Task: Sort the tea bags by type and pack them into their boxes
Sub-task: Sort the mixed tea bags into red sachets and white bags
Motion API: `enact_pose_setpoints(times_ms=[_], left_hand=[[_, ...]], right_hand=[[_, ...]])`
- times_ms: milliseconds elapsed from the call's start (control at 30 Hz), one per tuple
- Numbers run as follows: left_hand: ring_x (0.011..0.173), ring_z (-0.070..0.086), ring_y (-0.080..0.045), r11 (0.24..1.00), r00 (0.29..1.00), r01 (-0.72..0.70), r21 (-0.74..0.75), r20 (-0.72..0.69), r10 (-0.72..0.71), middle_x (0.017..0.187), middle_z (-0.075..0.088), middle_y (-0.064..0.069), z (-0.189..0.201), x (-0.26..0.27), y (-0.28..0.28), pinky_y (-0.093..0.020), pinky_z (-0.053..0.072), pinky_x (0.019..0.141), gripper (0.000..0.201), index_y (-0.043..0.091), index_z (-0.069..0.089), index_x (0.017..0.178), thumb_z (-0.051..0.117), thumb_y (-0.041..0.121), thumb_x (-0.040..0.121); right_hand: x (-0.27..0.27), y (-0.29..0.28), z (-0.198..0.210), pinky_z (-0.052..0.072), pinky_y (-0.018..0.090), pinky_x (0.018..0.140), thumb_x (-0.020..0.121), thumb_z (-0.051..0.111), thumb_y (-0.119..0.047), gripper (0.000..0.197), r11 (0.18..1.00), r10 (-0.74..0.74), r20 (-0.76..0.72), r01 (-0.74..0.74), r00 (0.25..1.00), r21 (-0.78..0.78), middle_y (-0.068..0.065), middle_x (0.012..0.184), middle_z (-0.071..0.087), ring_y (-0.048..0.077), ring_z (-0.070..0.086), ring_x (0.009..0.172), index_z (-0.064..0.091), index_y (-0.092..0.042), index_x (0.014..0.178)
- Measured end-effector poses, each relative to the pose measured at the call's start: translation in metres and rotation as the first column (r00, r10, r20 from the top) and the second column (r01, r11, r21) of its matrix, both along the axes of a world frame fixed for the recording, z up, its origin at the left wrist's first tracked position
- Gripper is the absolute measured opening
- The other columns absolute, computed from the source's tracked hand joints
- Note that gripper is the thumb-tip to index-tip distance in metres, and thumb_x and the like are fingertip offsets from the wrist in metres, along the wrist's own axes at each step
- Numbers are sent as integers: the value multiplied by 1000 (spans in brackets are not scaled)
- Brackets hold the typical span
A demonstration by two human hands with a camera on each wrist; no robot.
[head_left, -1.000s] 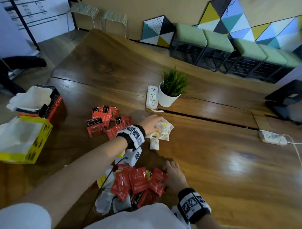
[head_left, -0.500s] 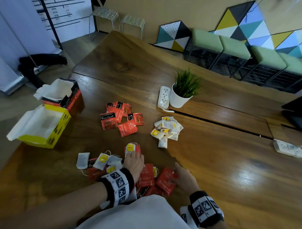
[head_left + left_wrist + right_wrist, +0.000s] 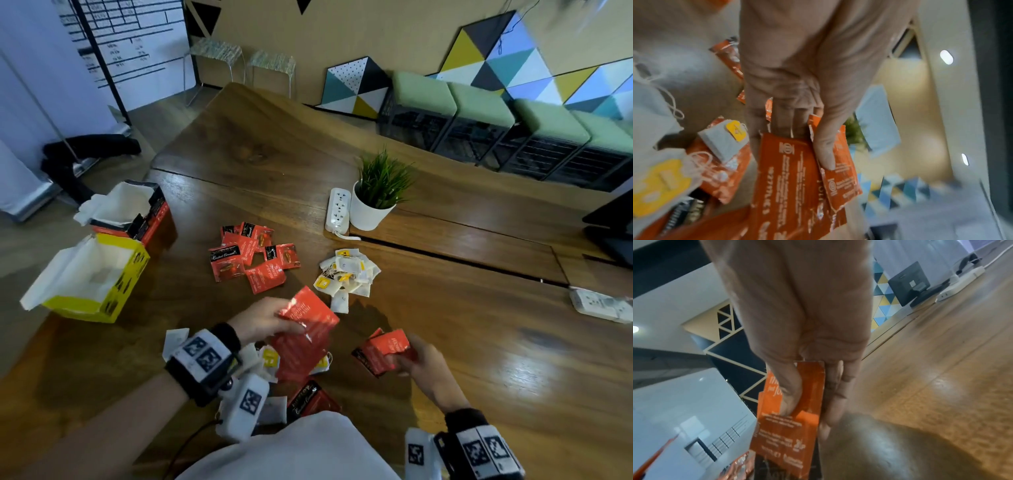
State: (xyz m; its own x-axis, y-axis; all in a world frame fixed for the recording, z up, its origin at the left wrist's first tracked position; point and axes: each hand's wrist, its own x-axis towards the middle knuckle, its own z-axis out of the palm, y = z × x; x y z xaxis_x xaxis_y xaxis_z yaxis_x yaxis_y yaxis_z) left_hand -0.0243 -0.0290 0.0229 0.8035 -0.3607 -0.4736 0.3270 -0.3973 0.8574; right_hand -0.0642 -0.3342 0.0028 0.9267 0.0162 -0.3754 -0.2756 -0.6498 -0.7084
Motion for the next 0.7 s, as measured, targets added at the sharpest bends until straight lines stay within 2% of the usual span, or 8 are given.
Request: enact_pose_setpoints(times_ms=[33,100,233,333,433,533,633,700], left_hand=[[87,67,-15,992,997,-64,-108,-44,60,96,70,-2,6,1,7,-25,53,79,19,11,64,99,68,12,80],[89,68,-16,970,986,-157,-184,-85,143,96,71,-2,10,5,22,-24,54,78,27,6,63,105,67,9,79],[86,64,-14,988,973,-149,-39,-184,140,94,68,1,-2,7,40,-26,52,71,19,15,60,102,64,8,84],[96,62,-17,994,969,-88,68,-225,101,101,64,-2,-17,4,51,-35,52,81,17,19,56,100,56,6,89],[105,61,-25,975,963,-212,61,-158,219,111,65,-9,-15,13,67,-44,50,92,22,16,56,108,56,5,89],[111,56,-27,920,920,-388,54,-34,390,120,60,-10,-2,38,88,-45,48,93,42,13,52,123,64,7,83],[120,49,-28,829,832,-553,77,100,546,129,53,-10,8,80,105,-49,42,99,58,12,45,130,68,5,77],[122,48,-29,784,788,-614,93,125,602,133,50,-12,8,107,111,-53,39,103,59,13,43,129,68,2,76]], right_hand=[[3,2,2,56,25,59,84,64,-1,25,998,-22,-3,22,1000,66,-5,84,65,7,65,71,58,-16,103],[9,9,5,54,21,57,83,64,-1,33,985,-37,-26,41,999,166,-1,92,66,10,65,79,55,-14,113],[24,26,0,57,26,66,88,59,-6,38,985,30,-131,-6,991,173,8,108,64,18,65,91,49,-14,123],[30,41,-4,57,25,67,93,52,-9,35,982,133,-237,-96,962,163,9,109,62,18,65,89,44,-15,127],[42,58,4,57,28,68,95,47,-8,28,969,210,-270,-164,940,183,13,104,64,21,67,78,45,-12,123],[72,82,22,58,31,70,94,47,-5,23,949,238,-225,-177,945,262,12,102,64,21,67,78,48,-9,117],[116,121,38,57,24,64,91,52,-1,23,914,146,-131,-83,981,398,9,103,61,17,65,85,49,-5,113],[147,151,41,59,30,67,89,55,0,21,869,58,-120,9,991,494,11,105,60,20,64,87,50,-4,109]])
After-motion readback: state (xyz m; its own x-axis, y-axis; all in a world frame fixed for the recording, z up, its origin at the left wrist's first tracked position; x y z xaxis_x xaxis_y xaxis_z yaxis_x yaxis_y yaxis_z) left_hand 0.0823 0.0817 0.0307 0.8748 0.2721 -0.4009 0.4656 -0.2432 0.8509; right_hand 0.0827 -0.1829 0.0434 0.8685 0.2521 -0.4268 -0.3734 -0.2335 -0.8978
